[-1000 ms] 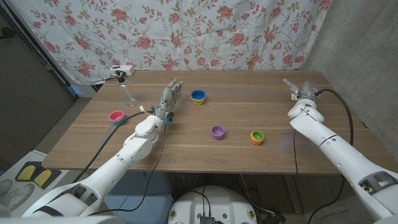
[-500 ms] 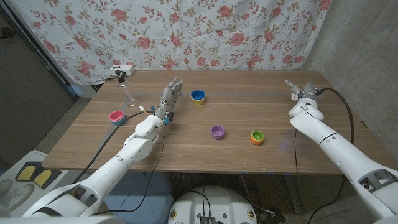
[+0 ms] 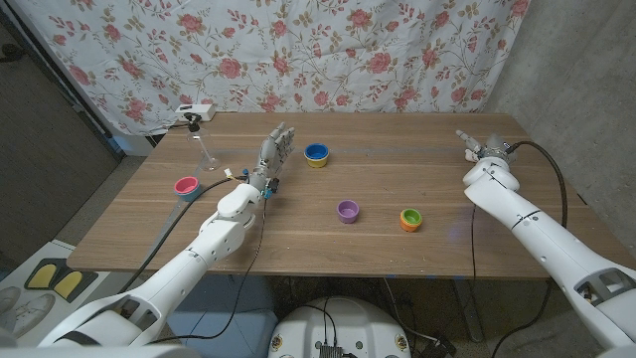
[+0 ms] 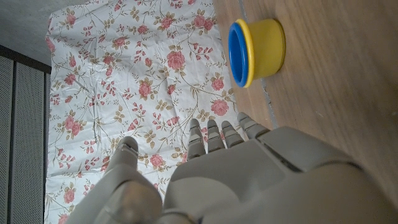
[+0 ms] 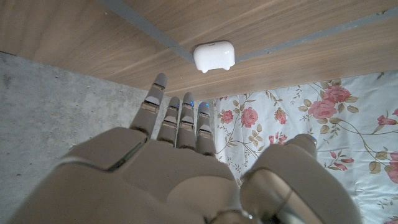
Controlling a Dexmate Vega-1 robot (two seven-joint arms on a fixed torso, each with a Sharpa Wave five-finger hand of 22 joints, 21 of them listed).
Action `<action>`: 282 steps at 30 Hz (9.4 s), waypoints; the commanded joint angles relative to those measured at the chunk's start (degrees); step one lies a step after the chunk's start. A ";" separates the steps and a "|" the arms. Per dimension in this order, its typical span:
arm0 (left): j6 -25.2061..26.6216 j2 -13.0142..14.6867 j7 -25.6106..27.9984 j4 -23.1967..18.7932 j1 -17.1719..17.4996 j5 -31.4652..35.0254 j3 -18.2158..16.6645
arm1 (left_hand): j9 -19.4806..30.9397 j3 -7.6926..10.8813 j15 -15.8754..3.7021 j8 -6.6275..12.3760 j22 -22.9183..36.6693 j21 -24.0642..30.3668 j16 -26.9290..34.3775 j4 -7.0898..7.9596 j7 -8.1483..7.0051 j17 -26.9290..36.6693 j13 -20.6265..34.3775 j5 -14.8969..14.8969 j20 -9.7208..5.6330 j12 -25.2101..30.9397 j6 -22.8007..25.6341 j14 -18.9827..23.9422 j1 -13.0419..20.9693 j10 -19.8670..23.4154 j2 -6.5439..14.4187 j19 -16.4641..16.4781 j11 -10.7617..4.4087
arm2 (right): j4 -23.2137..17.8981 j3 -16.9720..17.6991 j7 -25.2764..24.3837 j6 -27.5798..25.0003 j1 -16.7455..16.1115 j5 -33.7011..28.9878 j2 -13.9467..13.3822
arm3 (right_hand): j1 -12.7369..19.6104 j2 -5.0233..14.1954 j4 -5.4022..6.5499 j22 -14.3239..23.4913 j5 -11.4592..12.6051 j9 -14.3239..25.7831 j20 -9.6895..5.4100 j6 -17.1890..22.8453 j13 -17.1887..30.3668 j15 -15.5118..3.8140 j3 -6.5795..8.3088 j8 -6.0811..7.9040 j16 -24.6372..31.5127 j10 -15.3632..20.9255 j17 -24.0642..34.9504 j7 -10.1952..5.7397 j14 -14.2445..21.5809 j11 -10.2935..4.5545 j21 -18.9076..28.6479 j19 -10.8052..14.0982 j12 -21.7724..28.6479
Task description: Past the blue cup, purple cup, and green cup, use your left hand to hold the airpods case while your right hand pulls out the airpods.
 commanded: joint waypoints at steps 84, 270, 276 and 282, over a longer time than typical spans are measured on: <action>-1.09 -0.60 -0.42 1.54 -0.03 -1.15 -0.24 | 0.18 0.61 0.14 -0.03 0.13 -0.07 0.34 -0.09 0.05 0.17 0.30 0.28 0.04 0.15 -1.22 0.49 -0.06 0.81 0.43 0.49 0.11 | 16.37 -8.73 0.54 -6.79 10.29 -5.98 7.10 | 11.00 4.33 -6.08 0.05 -1.51 1.80 0.00 -17.64 7.13 3.51 4.60 -2.14 -1.11 -2.73 0.49 3.10 -8.89 1.17 -0.67 -9.11 1.29; 0.47 -0.26 -1.95 -1.07 1.78 -2.62 0.84 | 0.17 0.75 0.17 0.19 0.14 -0.12 0.31 -0.08 0.36 0.17 0.38 0.26 0.01 0.16 -0.52 0.45 -0.28 1.43 0.28 0.31 0.27 | 36.58 -1.19 -9.79 10.15 14.28 -0.31 14.77 | 29.02 8.90 -9.03 -0.22 13.28 0.99 -0.44 -27.05 9.70 -0.73 19.15 -0.29 -1.18 -5.59 0.17 -5.31 -11.64 -8.82 -0.79 -11.71 2.38; 0.30 -0.29 -2.19 -0.82 1.72 -2.62 0.88 | 0.17 0.76 0.15 0.19 0.14 -0.11 0.33 -0.08 0.39 0.17 0.38 0.27 -0.05 0.15 -0.52 0.49 -0.29 1.40 0.29 0.33 0.10 | 35.78 -0.51 -11.84 10.86 13.37 -0.23 14.98 | 29.99 8.49 -8.87 -0.24 14.73 0.99 -0.46 -25.69 10.31 -1.33 19.99 0.07 -0.89 -4.05 0.17 -5.84 -10.56 -9.56 -0.67 -11.15 3.37; 0.45 -0.28 -2.09 -0.88 1.84 -2.70 0.89 | 0.17 0.76 0.14 0.18 0.14 -0.11 0.33 -0.07 0.41 0.18 0.38 0.26 0.01 0.18 -0.53 0.49 -0.31 1.49 0.28 0.33 0.03 | 34.68 0.32 -14.56 12.37 12.22 -0.20 15.16 | 30.72 8.07 -8.53 -0.26 16.60 0.97 -0.88 -24.10 11.05 -2.92 20.99 0.30 -0.45 -1.61 0.22 -6.43 -8.78 -12.83 -0.53 -10.20 4.82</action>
